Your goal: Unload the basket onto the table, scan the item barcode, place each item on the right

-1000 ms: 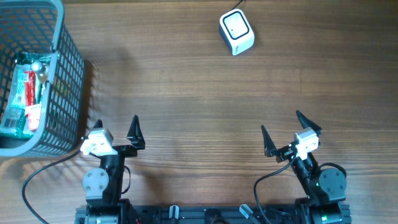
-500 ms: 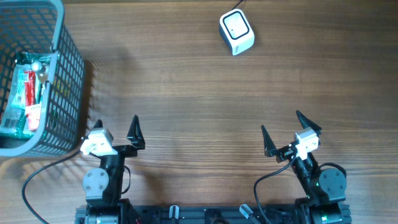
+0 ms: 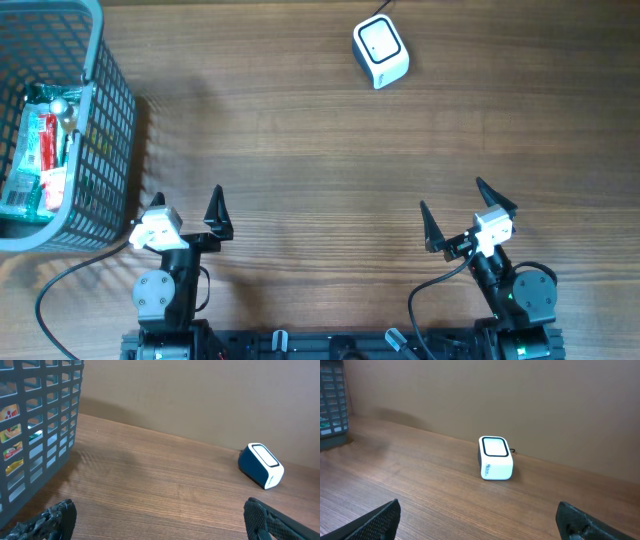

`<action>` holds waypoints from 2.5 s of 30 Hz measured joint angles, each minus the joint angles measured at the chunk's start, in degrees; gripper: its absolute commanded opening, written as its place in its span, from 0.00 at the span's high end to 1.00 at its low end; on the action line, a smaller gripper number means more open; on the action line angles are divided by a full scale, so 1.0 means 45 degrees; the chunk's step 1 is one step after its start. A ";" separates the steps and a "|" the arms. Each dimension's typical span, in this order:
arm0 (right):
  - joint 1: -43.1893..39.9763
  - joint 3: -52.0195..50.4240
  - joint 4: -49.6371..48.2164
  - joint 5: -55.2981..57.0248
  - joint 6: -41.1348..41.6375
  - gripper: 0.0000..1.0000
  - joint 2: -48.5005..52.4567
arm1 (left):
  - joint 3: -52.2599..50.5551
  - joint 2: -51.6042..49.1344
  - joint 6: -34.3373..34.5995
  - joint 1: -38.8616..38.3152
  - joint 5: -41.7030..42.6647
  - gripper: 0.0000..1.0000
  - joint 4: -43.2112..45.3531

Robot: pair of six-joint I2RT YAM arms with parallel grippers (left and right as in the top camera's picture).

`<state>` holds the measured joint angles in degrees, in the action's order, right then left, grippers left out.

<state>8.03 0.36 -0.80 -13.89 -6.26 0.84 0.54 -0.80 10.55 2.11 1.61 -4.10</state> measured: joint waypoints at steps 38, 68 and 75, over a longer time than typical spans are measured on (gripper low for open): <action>0.0000 0.0000 0.0000 0.0000 -0.0005 0.00 0.0000 | 0.0000 0.0000 0.0000 0.0000 -0.0039 0.00 0.0044; 0.0000 0.0000 -0.0010 0.0010 0.0000 0.00 0.0019 | 2.0400 -1.3323 0.0340 0.0000 0.2973 0.00 -1.1861; 0.0000 0.0000 -0.0005 0.0010 0.0000 0.00 0.0024 | 2.0997 -1.5640 0.0141 0.0000 0.2599 0.00 -1.1735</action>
<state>8.03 0.36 -0.82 -13.85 -6.26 0.95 95.02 -71.18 11.18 2.11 13.30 -56.90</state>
